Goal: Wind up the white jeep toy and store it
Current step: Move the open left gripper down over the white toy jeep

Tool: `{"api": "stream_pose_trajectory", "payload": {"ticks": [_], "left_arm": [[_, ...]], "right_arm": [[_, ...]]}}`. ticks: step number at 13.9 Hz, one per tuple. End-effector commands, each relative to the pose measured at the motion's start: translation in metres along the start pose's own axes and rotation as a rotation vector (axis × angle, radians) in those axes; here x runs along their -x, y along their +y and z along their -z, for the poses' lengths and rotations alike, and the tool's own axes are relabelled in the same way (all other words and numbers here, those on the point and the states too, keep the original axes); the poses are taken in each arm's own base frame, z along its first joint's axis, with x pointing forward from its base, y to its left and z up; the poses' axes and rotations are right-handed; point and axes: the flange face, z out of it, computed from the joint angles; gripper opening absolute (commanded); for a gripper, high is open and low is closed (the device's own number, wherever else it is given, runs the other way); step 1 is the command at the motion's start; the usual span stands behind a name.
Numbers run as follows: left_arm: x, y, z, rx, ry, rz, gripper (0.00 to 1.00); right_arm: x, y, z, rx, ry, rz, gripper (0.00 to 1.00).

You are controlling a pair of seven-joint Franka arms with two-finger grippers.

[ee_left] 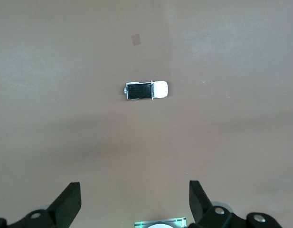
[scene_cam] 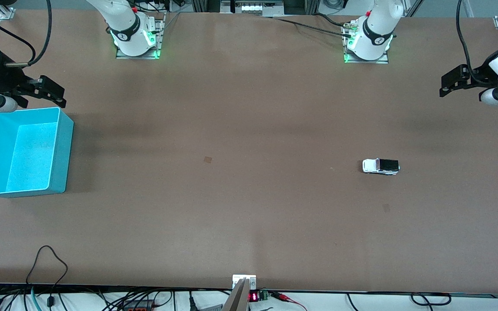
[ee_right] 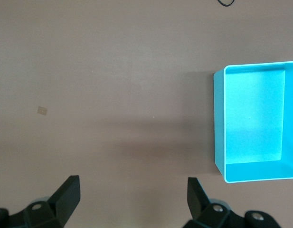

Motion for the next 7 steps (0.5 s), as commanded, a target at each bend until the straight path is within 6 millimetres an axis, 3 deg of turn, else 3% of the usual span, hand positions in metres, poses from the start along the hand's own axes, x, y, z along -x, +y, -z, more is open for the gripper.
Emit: {"api": "stream_pose_trajectory", "payload": {"ticks": [1, 4, 7], "left_arm": [[-0.002, -0.001, 0.006, -0.013, -0.01, -0.005, 1.0], [-0.005, 0.001, 0.004, -0.013, -0.014, -0.004, 1.0], [-0.006, 0.0, -0.013, 0.006, -0.097, -0.002, 1.0]], "right_arm": [[0.001, -0.002, 0.003, -0.01, -0.005, -0.012, 1.0], [0.001, -0.002, 0.003, -0.01, -0.005, -0.012, 1.0], [0.001, -0.004, 0.003, -0.01, -0.005, -0.009, 1.0]]}}
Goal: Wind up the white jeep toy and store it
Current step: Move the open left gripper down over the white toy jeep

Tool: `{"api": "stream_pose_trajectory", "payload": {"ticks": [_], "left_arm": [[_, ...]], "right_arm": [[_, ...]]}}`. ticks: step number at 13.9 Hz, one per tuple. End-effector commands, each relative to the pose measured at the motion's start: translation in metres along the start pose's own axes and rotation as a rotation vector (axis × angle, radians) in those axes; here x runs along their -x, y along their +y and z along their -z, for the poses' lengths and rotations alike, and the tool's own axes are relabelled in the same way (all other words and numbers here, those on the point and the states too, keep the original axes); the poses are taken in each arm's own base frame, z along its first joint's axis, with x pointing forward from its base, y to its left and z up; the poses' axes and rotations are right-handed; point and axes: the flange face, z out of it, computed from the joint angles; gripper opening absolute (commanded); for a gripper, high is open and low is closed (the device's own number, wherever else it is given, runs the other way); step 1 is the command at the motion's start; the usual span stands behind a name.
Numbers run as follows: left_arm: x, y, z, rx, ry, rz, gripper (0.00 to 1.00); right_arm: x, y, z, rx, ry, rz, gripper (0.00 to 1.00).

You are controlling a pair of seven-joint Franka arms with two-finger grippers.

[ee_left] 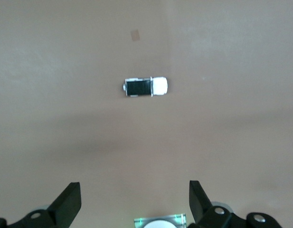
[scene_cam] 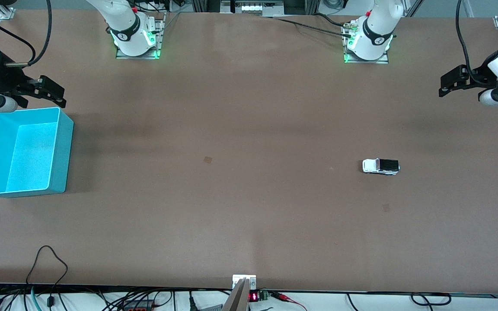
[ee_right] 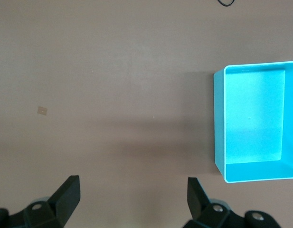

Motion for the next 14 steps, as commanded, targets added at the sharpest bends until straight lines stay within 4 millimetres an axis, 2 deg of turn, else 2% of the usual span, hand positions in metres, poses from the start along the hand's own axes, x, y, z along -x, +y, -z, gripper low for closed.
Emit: {"api": "stream_pose_trajectory", "payload": {"ticks": [1, 7, 9, 12, 14], "left_arm": [[-0.005, 0.001, -0.007, 0.004, -0.07, 0.0, 1.0], [-0.034, 0.006, -0.053, 0.012, -0.153, -0.154, 1.0], [-0.045, 0.005, -0.065, 0.023, -0.146, -0.256, 1.0], [-0.056, 0.015, -0.082, 0.031, -0.151, -0.406, 1.0], [-0.069, 0.013, -0.098, 0.036, -0.124, -0.588, 1.0]], "right_arm": [[0.001, -0.004, 0.003, -0.01, -0.007, -0.009, 1.0], [0.001, -0.004, 0.003, -0.01, -0.005, -0.009, 1.0], [0.001, -0.005, 0.003, -0.01, -0.007, -0.007, 1.0], [0.001, -0.005, 0.003, -0.01, -0.005, -0.007, 1.0], [0.001, -0.004, 0.003, -0.01, -0.007, -0.009, 1.0]]}}
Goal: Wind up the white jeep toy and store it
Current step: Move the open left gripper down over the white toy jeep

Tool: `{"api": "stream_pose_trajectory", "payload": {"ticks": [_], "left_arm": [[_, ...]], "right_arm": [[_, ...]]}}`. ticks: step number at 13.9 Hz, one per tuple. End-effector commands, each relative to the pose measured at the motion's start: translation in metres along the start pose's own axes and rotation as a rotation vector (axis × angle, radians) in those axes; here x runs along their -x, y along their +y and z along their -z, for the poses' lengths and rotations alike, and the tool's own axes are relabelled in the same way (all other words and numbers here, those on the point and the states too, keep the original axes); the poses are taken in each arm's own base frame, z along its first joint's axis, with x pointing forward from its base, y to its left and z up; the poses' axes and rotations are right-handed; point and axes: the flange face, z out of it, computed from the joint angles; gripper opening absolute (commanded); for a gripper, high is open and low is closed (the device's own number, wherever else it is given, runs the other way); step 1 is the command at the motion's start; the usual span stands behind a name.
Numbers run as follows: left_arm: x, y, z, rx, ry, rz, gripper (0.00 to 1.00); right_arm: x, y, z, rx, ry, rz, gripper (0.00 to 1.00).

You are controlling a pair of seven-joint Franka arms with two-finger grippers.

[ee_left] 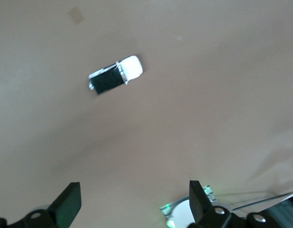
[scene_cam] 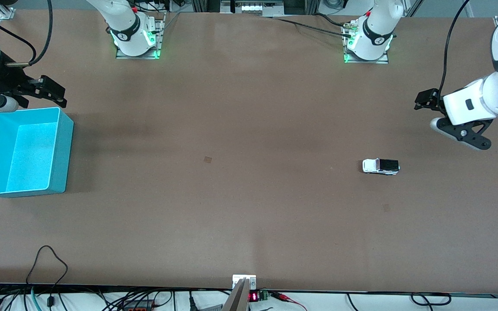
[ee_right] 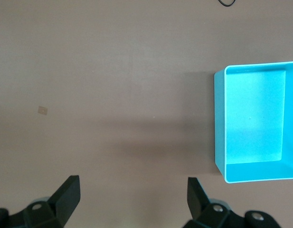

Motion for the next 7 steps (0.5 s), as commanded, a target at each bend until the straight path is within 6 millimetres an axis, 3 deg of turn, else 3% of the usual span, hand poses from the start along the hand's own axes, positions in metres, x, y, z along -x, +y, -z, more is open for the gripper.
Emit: {"api": "stream_pose_trajectory", "payload": {"ticks": [1, 4, 7], "left_arm": [[-0.019, -0.014, -0.021, -0.03, 0.019, -0.248, 1.0], [-0.032, -0.026, -0.064, -0.077, 0.046, -0.481, 1.0], [-0.038, -0.03, -0.093, -0.161, 0.024, -0.623, 1.0]], "right_arm": [[0.001, -0.003, 0.003, -0.01, -0.007, -0.01, 1.0], [0.001, -0.003, 0.003, -0.01, -0.007, -0.011, 1.0], [0.001, -0.003, 0.003, -0.01, -0.007, -0.011, 1.0]]}}
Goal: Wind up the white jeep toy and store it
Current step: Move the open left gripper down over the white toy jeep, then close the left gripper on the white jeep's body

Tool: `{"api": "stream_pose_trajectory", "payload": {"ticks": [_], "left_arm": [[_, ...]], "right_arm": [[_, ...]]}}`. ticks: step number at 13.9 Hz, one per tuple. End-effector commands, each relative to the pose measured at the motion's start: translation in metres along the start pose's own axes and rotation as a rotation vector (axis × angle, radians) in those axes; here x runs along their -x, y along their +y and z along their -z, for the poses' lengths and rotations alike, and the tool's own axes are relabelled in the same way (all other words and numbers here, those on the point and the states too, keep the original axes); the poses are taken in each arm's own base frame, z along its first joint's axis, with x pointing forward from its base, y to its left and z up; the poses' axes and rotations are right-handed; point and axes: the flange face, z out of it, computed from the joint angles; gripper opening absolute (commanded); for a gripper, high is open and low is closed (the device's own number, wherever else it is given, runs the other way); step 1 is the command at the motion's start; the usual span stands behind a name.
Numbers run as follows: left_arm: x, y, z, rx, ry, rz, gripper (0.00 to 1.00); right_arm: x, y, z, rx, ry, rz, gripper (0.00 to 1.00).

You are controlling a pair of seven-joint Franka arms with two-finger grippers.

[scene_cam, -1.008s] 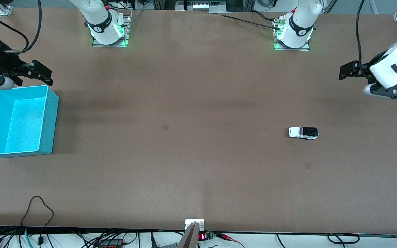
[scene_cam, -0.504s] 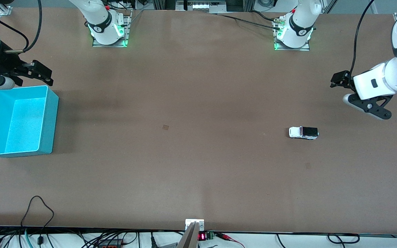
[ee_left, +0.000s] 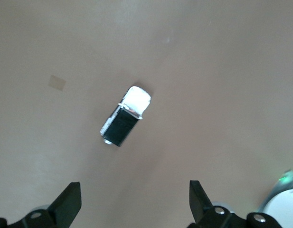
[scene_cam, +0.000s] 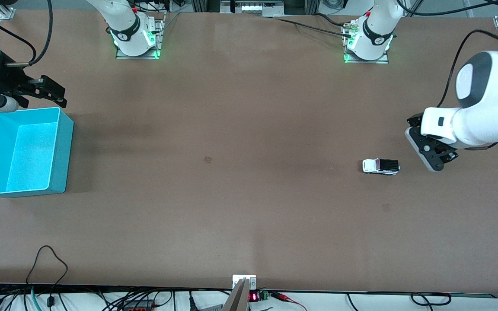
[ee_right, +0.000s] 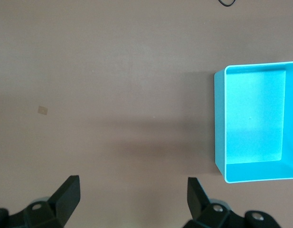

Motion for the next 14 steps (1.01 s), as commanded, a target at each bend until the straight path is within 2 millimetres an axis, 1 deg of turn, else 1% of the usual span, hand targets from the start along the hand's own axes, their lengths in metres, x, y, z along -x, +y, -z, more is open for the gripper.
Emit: {"api": "stream_pose_trajectory", "payload": {"ticks": [1, 5, 7, 8, 10, 11, 13, 14], "left_arm": [[-0.002, 0.002, -0.017, -0.075, -0.035, -0.164, 1.0], [-0.019, -0.022, -0.067, -0.114, -0.037, -0.392, 1.0], [-0.026, -0.028, -0.096, -0.133, -0.027, -0.472, 1.0], [-0.023, -0.03, -0.109, -0.145, -0.017, -0.481, 1.0], [-0.024, -0.027, -0.137, -0.163, -0.004, -0.529, 1.0], [-0.022, -0.021, -0.15, -0.152, -0.005, -0.536, 1.0], [-0.021, -0.009, -0.169, -0.141, -0.005, -0.547, 1.0], [-0.017, -0.005, -0.177, -0.143, -0.001, -0.547, 1.0]], "right_arm": [[0.001, -0.002, 0.003, -0.01, -0.007, -0.012, 1.0], [0.001, -0.002, 0.003, -0.01, -0.008, -0.012, 1.0], [0.002, -0.002, 0.003, -0.01, -0.011, -0.012, 1.0], [0.002, -0.002, 0.003, -0.01, -0.011, -0.012, 1.0], [0.002, -0.002, 0.003, -0.01, -0.011, -0.012, 1.0], [0.002, -0.002, 0.003, -0.01, -0.011, -0.012, 1.0], [0.002, -0.002, 0.003, -0.01, -0.011, -0.012, 1.0], [0.002, -0.002, 0.003, -0.01, -0.011, -0.012, 1.0]]}}
